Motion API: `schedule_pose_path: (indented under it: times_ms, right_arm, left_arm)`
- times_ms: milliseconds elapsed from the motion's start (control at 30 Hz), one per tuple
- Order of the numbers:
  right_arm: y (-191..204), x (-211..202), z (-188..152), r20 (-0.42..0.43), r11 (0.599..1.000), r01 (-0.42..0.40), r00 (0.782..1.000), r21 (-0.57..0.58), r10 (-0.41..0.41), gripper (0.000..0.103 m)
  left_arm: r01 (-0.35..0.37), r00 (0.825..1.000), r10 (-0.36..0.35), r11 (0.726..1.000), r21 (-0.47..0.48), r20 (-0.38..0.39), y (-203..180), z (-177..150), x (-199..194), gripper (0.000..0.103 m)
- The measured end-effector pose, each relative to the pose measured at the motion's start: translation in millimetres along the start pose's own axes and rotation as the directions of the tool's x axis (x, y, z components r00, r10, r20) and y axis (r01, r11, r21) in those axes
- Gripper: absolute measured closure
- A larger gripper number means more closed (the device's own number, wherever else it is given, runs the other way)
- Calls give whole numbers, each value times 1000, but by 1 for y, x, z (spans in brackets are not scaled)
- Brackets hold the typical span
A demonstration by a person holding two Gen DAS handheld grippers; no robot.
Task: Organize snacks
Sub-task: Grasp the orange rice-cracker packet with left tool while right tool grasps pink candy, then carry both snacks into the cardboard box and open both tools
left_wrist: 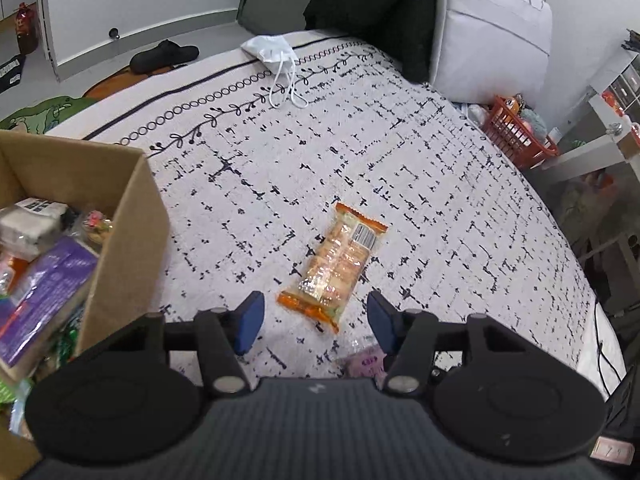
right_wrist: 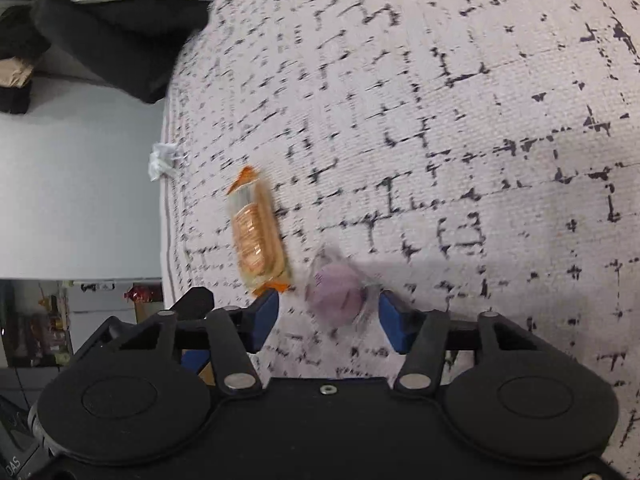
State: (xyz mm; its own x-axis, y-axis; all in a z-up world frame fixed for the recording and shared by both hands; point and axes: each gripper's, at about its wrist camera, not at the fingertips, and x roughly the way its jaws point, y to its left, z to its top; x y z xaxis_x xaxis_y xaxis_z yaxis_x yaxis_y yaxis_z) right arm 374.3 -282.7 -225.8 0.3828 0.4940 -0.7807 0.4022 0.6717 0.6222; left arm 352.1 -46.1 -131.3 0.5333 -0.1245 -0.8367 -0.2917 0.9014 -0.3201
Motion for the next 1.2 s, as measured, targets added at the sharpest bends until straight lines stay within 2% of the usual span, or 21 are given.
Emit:
schedule_pose_path:
  times_ms: [33,67,100,267,400,533,733,767,800,867,1000,1200]
  right_arm:
    - [-2,2,1,2,1000,-2,1000,8,2,65]
    - [-3,3,2,1,1000,0,1000,14,0,75]
    - [-4,5,3,0,1000,-2,1000,18,2,77]
    - [0,3,5,56,1000,-7,998,-13,8,80]
    - [-2,4,13,79,1000,-11,997,11,10,81]
    - [-3,3,17,88,1000,-11,996,11,10,81]
    - [-4,8,20,90,1000,-15,996,22,12,82]
    - [-4,8,20,89,1000,-15,996,23,13,82]
    - [-4,8,21,89,1000,-16,996,24,14,82]
    - [-4,8,23,90,999,-20,996,25,17,82]
    - [0,2,24,108,999,-38,993,13,36,85]
    - [6,-16,27,145,996,-90,985,-26,93,86]
  left_arm:
    - [0,1000,0,1000,3,-6,-1,1,4,47]
    - [1,1000,-1,1000,5,-11,-3,3,9,47]
    - [2,1000,-2,1000,8,-17,-4,4,13,47]
    - [5,1000,-4,1000,25,-31,-12,7,35,47]
    - [-6,999,8,999,34,-41,-15,9,53,47]
    - [-21,999,22,999,34,-46,-17,11,67,47]
    - [-53,998,55,995,82,-29,-27,12,77,47]
    - [-60,998,63,994,95,-25,-29,12,78,48]
    - [-69,997,72,992,109,-24,-31,11,78,58]
    - [-81,996,85,989,127,-24,-34,9,79,65]
    - [-65,997,68,991,118,-21,-33,8,69,66]
    - [-70,997,66,990,118,35,-37,13,36,66]
